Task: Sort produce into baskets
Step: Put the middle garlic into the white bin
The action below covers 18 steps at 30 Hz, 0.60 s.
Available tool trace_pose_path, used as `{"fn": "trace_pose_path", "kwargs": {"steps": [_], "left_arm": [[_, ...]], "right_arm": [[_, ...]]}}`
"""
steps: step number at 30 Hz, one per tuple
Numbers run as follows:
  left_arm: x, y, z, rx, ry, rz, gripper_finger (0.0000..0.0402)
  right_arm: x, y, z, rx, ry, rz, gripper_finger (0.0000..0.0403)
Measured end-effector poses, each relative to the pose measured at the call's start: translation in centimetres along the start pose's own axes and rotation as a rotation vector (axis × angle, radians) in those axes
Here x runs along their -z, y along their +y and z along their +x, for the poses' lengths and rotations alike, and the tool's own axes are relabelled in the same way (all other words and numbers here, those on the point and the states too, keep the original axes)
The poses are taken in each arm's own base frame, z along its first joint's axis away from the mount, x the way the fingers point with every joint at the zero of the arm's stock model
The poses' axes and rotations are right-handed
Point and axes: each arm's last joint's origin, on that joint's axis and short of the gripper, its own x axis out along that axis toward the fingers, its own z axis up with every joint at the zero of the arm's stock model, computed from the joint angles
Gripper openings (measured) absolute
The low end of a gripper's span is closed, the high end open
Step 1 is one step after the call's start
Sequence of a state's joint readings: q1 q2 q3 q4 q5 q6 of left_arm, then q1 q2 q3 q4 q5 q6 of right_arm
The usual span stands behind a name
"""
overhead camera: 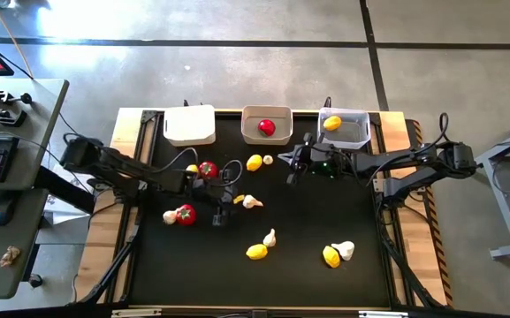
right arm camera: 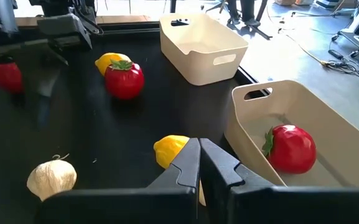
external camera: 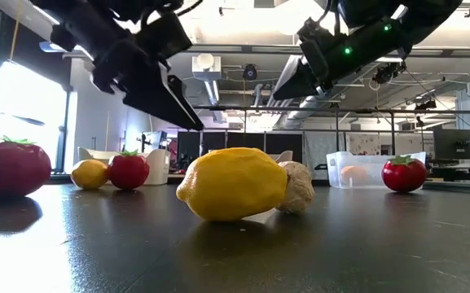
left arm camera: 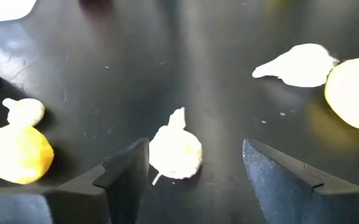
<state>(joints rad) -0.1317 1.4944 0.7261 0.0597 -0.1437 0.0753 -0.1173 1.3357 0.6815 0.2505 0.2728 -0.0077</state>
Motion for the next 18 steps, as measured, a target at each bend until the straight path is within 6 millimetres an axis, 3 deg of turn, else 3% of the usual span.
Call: {"fn": "trace_pose_path", "kwargs": {"steps": [18], "left_arm": [[1.1,1.5,5.2,-0.008,0.08,-0.036,0.026]], "right_arm": [[0.0,0.0,0.0,0.001,0.0,-0.027,0.0]]}}
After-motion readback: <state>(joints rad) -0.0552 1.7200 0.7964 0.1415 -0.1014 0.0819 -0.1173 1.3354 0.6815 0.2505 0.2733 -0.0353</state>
